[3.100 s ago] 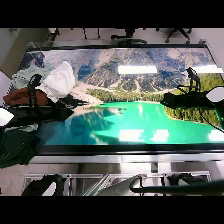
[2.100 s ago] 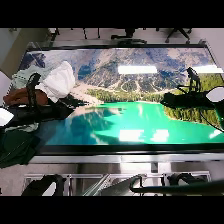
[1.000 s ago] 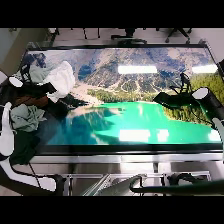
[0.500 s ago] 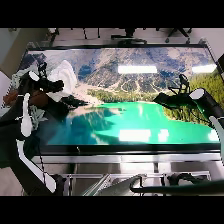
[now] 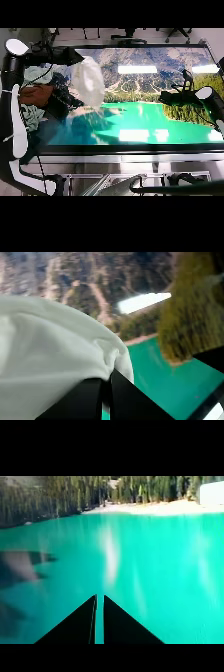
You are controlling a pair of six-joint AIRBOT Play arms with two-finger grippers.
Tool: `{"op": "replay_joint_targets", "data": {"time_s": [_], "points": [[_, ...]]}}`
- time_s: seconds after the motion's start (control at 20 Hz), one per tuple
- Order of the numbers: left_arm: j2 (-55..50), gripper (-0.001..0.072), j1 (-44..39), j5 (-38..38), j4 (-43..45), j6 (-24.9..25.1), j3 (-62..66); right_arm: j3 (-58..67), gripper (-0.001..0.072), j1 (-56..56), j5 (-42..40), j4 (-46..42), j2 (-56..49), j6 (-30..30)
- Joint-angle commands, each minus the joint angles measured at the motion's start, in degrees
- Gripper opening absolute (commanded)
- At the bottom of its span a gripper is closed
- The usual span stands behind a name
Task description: Fold the shirts.
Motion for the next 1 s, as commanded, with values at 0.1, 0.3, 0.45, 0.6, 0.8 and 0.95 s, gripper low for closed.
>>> {"op": "replay_joint_targets", "data": {"time_s": [0.1, 0.3, 0.45, 0.6, 0.8, 0.95], "points": [[9.42, 0.001, -8.57, -4.15, -4.42, 0.37, -6.62, 0.42, 0.0076, -0.02, 2.19, -2.54, 12.31, -0.04], [8.72, 0.0011, -11.96, -3.82, -4.39, 0.44, -18.64, -0.48, 0.0096, 0.11, 8.83, -2.69, 13.31, 0.35], [5.42, 0.0027, -11.43, -4.02, -2.47, 0.42, -24.81, -4.28, 0.0249, 0.11, 9.22, -0.17, 11.1, 0.24], [2.86, 0.0655, -7.65, -6.91, 0.09, 0.37, -26.29, -8.0, 0.0426, 0.11, 10.67, 2.27, 8.17, -0.66], [4.22, 0.0655, 0.74, -14.01, 4.28, -0.79, -26.58, -8.24, 0.061, 0.11, 13.68, 2.05, 3.48, -3.19], [8.79, 0.0655, 3.5, -15.5, 12.17, -1.6, -35.41, -8.79, 0.061, 0.5, 13.7, 3.17, -1.2, -6.03]]}}
